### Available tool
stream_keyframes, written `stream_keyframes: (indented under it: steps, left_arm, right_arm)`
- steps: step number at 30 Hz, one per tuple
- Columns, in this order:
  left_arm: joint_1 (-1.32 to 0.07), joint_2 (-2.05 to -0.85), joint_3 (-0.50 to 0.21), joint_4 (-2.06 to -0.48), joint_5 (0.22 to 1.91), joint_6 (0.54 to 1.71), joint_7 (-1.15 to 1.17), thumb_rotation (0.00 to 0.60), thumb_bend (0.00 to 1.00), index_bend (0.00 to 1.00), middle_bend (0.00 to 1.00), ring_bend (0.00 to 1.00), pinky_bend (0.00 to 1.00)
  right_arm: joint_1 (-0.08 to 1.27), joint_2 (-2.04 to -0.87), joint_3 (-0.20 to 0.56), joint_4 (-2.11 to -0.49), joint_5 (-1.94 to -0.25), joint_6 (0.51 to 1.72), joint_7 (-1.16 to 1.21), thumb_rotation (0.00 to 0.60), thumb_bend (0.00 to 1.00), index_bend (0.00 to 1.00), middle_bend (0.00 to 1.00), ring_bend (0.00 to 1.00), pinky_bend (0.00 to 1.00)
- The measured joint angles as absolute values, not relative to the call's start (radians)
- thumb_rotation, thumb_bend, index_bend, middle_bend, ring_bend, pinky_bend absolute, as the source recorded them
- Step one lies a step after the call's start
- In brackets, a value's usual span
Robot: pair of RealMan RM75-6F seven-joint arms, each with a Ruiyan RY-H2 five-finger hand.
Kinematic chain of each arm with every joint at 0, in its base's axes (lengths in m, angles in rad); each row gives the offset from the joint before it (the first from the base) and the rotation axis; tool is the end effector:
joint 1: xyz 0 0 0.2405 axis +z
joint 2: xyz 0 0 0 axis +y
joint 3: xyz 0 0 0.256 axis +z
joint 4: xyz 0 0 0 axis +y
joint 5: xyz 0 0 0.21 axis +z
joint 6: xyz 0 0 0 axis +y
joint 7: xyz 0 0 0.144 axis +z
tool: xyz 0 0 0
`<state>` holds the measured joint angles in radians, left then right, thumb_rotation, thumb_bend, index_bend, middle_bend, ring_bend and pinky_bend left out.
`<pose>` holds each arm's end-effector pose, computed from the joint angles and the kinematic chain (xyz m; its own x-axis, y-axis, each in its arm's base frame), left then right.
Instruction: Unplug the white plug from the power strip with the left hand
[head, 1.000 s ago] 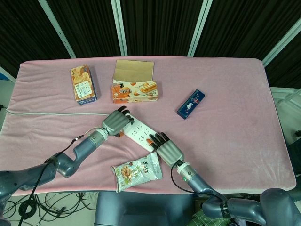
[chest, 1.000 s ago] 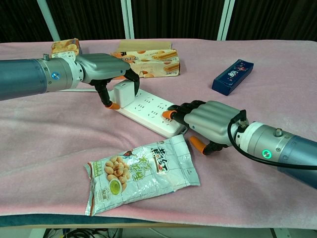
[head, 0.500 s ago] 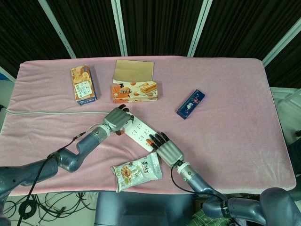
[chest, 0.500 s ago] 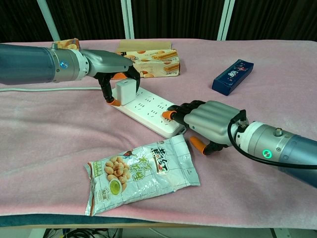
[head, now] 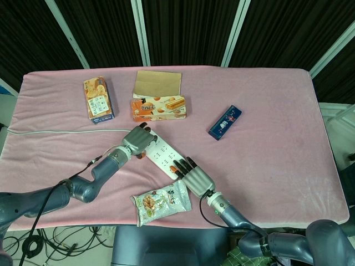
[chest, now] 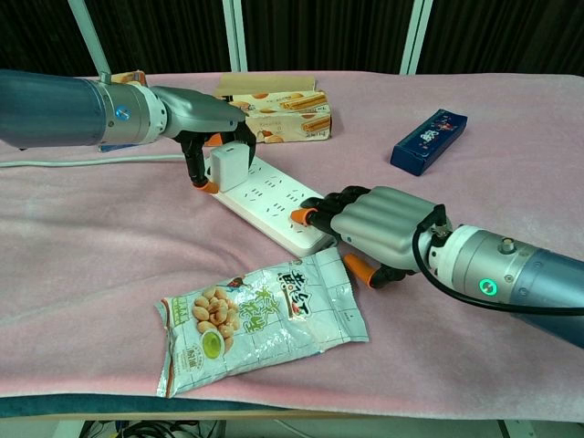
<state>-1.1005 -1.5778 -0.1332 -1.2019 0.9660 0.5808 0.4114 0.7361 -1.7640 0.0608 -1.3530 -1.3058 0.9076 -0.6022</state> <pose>-0.0961 0.4168 -0.0432 0.7328 0.2856 0.6175 0.6468 -0.5742 -0.5019 -0.1296 -0.2883 -0.0994 0.7184 -0.1638 0.6761 -0.5943 -0.6496 0.4741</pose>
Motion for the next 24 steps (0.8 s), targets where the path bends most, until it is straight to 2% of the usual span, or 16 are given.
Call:
stream_keyframes:
  steps: [11, 17, 24]
  left_arm:
    - [-1.066, -1.604, -0.118, -1.195, 1.022, 0.648, 0.361, 0.6, 0.64, 0.66, 0.65, 0.22, 0.15]
    - [-1.036, -1.612, -0.12, -1.182, 1.072, 0.665, 0.265, 0.6, 0.64, 0.67, 0.66, 0.23, 0.18]
    - [-0.993, -1.637, -0.116, -1.14, 1.2, 0.735, 0.098, 0.6, 0.64, 0.67, 0.66, 0.23, 0.21]
  right_arm:
    - [0.737, -1.758, 0.056, -1.356, -1.299, 0.899, -0.598, 0.6, 0.62, 0.04, 0.04, 0.05, 0.06]
    - [0.741, -1.748, 0.054, -1.365, -1.293, 0.887, -0.605, 0.6, 0.62, 0.05, 0.06, 0.06, 0.06]
    - [0.748, -1.736, 0.051, -1.377, -1.271, 0.866, -0.624, 0.6, 0.62, 0.05, 0.06, 0.06, 0.06]
